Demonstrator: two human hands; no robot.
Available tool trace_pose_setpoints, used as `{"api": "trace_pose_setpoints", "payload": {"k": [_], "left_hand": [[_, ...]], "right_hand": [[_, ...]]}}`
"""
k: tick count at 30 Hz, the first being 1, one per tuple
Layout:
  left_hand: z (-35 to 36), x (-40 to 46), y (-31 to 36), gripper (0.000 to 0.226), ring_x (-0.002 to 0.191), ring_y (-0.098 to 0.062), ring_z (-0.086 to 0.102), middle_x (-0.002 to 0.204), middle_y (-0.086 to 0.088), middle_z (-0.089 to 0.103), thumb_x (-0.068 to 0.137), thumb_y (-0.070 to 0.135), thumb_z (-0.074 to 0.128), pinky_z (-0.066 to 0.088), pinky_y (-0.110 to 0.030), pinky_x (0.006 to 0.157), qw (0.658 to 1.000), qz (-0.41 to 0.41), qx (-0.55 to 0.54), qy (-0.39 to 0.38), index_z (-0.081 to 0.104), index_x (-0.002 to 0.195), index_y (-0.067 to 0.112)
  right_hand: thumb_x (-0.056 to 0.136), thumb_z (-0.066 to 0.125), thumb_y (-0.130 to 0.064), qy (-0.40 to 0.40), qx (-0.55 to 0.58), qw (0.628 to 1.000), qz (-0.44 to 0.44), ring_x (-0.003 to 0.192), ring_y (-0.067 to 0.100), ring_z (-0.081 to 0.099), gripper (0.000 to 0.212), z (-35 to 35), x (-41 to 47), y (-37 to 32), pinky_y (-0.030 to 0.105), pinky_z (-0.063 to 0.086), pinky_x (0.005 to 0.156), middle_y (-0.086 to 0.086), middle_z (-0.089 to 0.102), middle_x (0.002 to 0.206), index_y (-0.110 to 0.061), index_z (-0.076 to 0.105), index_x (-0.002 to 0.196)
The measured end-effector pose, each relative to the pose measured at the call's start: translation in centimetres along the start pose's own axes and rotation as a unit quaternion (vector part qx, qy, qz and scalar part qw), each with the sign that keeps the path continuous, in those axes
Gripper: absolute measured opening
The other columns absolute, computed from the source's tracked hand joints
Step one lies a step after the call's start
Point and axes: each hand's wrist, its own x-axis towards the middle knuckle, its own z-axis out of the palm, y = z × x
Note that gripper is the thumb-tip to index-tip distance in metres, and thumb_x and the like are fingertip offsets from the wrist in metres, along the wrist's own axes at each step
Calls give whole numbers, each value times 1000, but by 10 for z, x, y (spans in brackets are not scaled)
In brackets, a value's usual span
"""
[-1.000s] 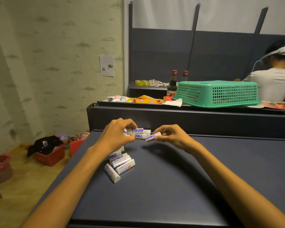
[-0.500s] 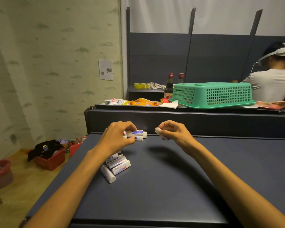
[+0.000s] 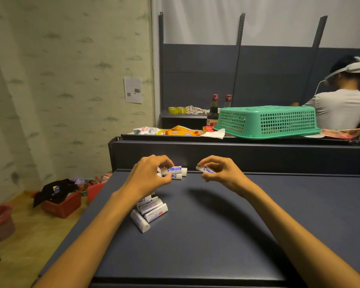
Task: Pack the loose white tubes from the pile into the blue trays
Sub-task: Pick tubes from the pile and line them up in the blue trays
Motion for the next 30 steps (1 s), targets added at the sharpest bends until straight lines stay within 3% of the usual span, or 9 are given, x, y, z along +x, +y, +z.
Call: {"api": "trace_pose_setpoints", "payload": {"k": [3, 7, 12, 17, 23, 30], "left_hand": [[1, 0, 0, 25, 83, -11, 63, 98, 2, 68, 79, 23, 75, 58, -33, 75, 1000, 11, -1, 0, 67, 103, 24], [5, 0, 1, 24, 80, -11, 62, 93, 4, 67, 78, 23, 74, 58, -34, 73, 999, 33, -9, 3, 68, 102, 24], [19, 1, 12, 22, 79, -10, 61, 92, 7, 67, 77, 18, 74, 57, -32, 73, 997, 74, -37, -6, 69, 97, 22], [40, 7, 41, 19, 81, -11, 60, 91, 5, 66, 75, 17, 73, 56, -37, 72, 991, 117, -57, -26, 70, 94, 20], [73, 9, 112, 18, 79, -14, 60, 91, 5, 63, 74, 19, 73, 55, -39, 70, 984, 165, -65, -30, 70, 91, 20], [128, -6, 240, 20, 78, -17, 58, 90, 4, 64, 72, 17, 72, 53, -39, 69, 972, 212, -95, -36, 69, 91, 21]], "right_hand": [[79, 76, -4, 26, -69, 997, -7, 93, 13, 69, 36, -1, -3, 0, 30, 58, 83, 0, 70, 104, -26, 59, 102], [82, 73, -9, 34, -175, 983, -30, 93, -1, 63, 32, -5, -18, -5, 12, 51, 80, -14, 65, 101, -30, 62, 104], [82, 74, -11, 64, -256, 963, -58, 95, 3, 60, 30, -13, -45, -3, 11, 48, 77, -12, 62, 103, -28, 66, 105], [82, 75, -19, 107, -333, 936, -31, 89, 5, 54, 30, -38, -86, -1, 13, 42, 74, -8, 55, 99, -33, 66, 107], [80, 76, -9, 163, -375, 912, -43, 85, 15, 57, 26, -89, -159, -6, 29, 51, 75, -4, 59, 94, -19, 69, 102], [79, 77, -8, 198, -422, 885, -22, 87, 15, 54, 29, -177, -272, -3, 28, 49, 74, -4, 57, 97, -17, 69, 104]]}}
